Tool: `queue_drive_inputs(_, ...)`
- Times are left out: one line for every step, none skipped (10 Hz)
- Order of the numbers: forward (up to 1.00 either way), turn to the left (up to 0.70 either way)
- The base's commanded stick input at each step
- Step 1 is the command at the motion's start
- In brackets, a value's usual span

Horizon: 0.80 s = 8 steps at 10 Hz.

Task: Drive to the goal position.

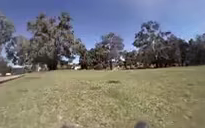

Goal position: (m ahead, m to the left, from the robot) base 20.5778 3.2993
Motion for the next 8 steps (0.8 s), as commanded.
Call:
queue_drive_inputs(1.0,0.0)
queue_drive_inputs(1.0,0.0)
queue_drive_inputs(1.0,0.0)
queue_drive_inputs(1.0,0.0)
queue_drive_inputs(1.0,0.0)
queue_drive_inputs(1.0,0.0)
queue_drive_inputs(1.0,0.0)
queue_drive_inputs(1.0,0.0)
